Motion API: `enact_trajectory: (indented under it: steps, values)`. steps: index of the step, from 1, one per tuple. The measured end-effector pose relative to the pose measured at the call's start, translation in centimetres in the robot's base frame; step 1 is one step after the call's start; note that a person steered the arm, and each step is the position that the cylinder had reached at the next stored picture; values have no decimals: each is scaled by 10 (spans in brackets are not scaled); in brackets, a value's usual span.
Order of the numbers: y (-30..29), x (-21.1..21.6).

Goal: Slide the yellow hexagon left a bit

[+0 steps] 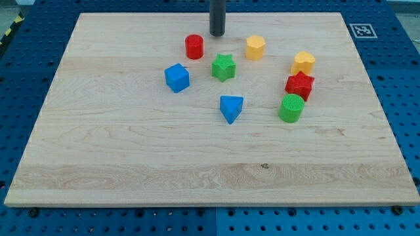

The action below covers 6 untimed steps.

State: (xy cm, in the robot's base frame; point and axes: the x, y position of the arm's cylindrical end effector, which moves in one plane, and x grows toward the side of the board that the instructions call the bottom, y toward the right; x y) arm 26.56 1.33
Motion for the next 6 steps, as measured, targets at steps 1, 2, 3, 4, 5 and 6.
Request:
enact_trajectory:
  steps: [1,2,3,4,5,6]
  values:
    - [0,11]
    - [10,-9]
    - [61,-12]
    - [120,-11]
    - [138,15]
    - [135,33]
